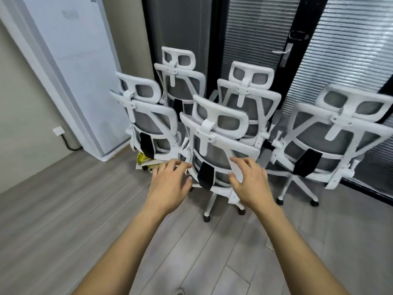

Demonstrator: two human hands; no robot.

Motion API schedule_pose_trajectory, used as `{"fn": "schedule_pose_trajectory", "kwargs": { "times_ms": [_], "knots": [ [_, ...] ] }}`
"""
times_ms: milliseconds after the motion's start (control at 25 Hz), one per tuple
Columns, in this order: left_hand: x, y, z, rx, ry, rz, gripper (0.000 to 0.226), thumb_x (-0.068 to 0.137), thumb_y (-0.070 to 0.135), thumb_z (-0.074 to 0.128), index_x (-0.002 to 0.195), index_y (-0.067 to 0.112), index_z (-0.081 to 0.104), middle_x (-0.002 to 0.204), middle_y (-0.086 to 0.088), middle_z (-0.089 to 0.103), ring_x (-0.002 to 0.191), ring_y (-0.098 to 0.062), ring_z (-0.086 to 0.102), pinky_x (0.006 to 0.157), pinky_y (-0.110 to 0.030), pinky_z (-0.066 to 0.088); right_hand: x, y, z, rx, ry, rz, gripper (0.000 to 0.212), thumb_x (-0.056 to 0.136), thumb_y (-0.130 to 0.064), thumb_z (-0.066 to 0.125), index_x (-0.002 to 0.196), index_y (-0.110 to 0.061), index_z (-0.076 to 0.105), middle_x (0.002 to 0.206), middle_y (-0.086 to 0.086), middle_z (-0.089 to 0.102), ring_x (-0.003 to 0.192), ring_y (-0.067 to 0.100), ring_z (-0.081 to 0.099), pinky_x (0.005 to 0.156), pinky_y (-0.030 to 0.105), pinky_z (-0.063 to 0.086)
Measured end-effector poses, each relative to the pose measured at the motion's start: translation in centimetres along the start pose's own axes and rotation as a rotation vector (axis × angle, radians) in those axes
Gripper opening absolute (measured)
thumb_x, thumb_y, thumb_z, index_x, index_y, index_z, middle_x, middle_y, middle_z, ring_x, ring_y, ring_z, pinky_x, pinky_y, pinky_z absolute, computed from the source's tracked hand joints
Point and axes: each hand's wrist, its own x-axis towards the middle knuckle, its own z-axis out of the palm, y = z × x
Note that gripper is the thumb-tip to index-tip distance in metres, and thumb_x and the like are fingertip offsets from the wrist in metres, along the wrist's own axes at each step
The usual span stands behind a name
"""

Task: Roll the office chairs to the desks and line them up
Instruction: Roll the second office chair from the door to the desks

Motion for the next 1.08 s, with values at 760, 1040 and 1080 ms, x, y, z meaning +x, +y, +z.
{"fn": "schedule_pose_trajectory", "kwargs": {
  "times_ms": [760, 1040, 1080],
  "knots": [
    [38.1, -16.8, 17.3, -0.028, -0.343, 0.359, 0.042, 0.096, 0.054, 0.050, 0.135, 0.036, 0.049, 0.137, -0.001, 0.048, 0.128, -0.030, 0.044, 0.110, -0.050, 0.034, 23.2, 7.7, 17.0, -0.204, 0.145, 0.450, 0.045, 0.086, -0.062, 0.061, 0.114, -0.027, 0.066, 0.110, -0.005, 0.064, 0.107, 0.021, 0.059, 0.101, 0.040, 0.039],
    [39.4, -19.9, 19.1, -0.143, -0.203, 0.515, 0.040, 0.089, 0.052, 0.065, 0.117, 0.023, 0.064, 0.116, -0.011, 0.056, 0.112, -0.029, 0.042, 0.099, -0.054, 0.044, 22.0, 3.6, 18.8, -0.173, 0.255, 0.590, 0.048, 0.081, -0.062, 0.068, 0.112, -0.026, 0.066, 0.104, -0.007, 0.061, 0.105, 0.021, 0.055, 0.095, 0.041, 0.047],
    [39.2, -20.3, 19.1, -0.150, -0.192, 0.537, 0.040, 0.088, 0.051, 0.066, 0.113, 0.020, 0.065, 0.112, -0.012, 0.057, 0.109, -0.031, 0.044, 0.099, -0.055, 0.043, 21.4, 2.5, 19.0, -0.186, 0.259, 0.612, 0.047, 0.082, -0.061, 0.068, 0.113, -0.027, 0.065, 0.104, -0.007, 0.061, 0.105, 0.020, 0.055, 0.094, 0.041, 0.047]
  ]
}}
